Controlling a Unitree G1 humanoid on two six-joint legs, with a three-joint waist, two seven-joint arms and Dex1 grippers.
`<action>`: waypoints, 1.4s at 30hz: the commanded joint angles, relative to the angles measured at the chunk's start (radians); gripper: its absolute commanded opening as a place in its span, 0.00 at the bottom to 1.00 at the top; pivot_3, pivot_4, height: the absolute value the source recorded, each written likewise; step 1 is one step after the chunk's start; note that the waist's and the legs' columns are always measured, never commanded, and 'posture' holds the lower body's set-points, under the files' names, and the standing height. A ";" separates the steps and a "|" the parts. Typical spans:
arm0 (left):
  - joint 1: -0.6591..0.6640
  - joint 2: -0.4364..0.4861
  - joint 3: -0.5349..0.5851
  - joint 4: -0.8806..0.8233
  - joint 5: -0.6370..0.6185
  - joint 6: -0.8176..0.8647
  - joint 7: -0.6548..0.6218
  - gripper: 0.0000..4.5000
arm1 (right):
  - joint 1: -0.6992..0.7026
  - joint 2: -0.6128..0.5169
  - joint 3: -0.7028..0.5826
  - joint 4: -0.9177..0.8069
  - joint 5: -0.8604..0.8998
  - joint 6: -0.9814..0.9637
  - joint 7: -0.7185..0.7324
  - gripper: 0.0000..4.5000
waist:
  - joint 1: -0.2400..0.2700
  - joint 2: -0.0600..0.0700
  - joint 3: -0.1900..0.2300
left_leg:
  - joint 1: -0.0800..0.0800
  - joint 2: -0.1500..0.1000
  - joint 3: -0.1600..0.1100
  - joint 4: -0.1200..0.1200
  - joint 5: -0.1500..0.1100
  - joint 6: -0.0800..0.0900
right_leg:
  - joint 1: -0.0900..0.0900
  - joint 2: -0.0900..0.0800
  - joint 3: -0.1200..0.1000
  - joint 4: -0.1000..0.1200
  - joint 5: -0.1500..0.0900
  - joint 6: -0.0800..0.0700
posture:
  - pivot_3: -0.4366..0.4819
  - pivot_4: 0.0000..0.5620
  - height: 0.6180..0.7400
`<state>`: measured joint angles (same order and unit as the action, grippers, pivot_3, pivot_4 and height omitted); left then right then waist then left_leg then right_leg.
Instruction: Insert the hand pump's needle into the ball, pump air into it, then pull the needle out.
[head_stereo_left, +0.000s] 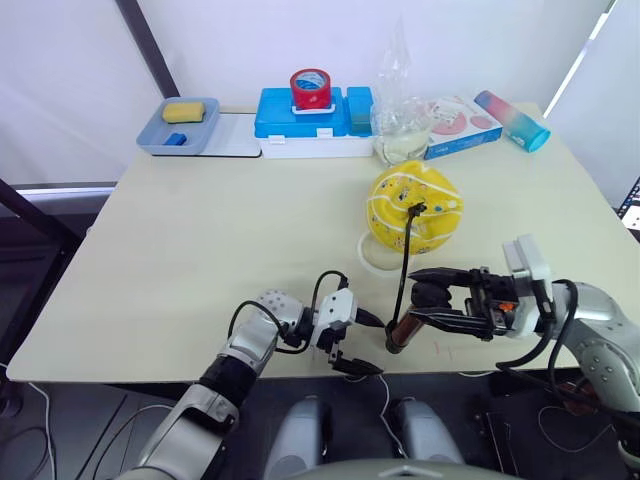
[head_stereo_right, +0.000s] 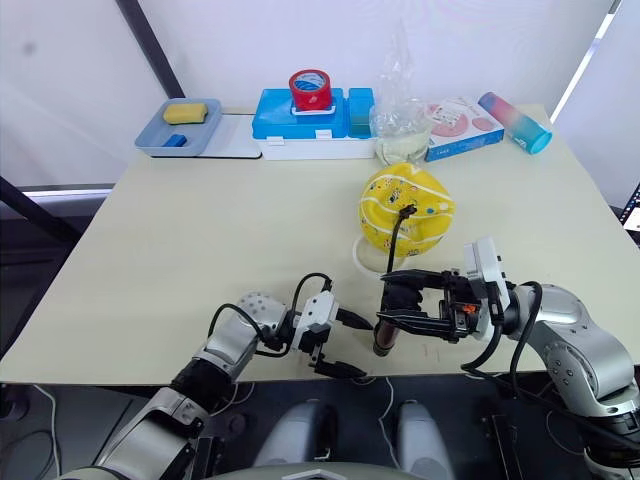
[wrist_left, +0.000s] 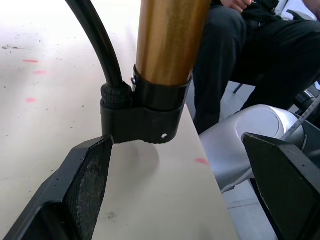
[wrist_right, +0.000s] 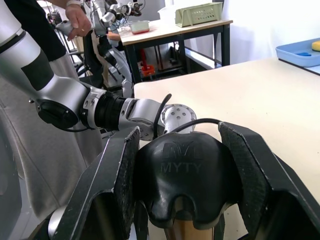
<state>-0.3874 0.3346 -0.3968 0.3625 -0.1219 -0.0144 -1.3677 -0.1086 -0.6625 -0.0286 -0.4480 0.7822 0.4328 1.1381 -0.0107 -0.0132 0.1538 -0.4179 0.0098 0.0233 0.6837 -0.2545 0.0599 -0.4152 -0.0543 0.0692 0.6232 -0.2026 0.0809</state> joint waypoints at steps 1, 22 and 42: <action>-0.006 -0.016 -0.011 -0.024 -0.007 0.009 0.002 0.97 | -0.019 0.008 -0.002 -0.022 0.015 -0.004 0.004 0.44 | -0.001 0.000 0.000 | 0.000 0.000 0.000 0.000 0.000 0.000 | 0.000 0.000 0.000 0.000 0.000 0.000 | 0.48 0.27 1.00; 0.006 -0.026 -0.008 -0.017 -0.001 -0.014 0.026 0.97 | -0.061 0.051 0.069 0.028 -0.041 -0.025 0.037 0.44 | -0.001 0.000 0.000 | 0.000 0.000 0.000 0.000 0.000 0.000 | 0.000 0.000 0.000 0.000 0.000 0.000 | 0.48 0.27 1.00; 0.007 0.069 0.030 -0.057 -0.029 -0.005 -0.001 0.97 | -0.094 0.036 0.070 0.029 -0.015 -0.016 0.105 0.44 | 0.001 0.000 0.000 | 0.000 -0.001 0.000 0.000 0.000 0.000 | -0.001 -0.010 -0.010 0.000 0.000 0.000 | 0.48 0.27 1.00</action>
<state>-0.3615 0.4171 -0.3633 0.2894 -0.1487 0.0058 -1.3721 -0.1830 -0.6156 0.0607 -0.3851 0.7445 0.4283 1.2172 -0.0095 -0.0132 0.1540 -0.4182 0.0091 0.0237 0.6835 -0.2545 0.0598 -0.4157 -0.0654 0.0567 0.6233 -0.2024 0.0807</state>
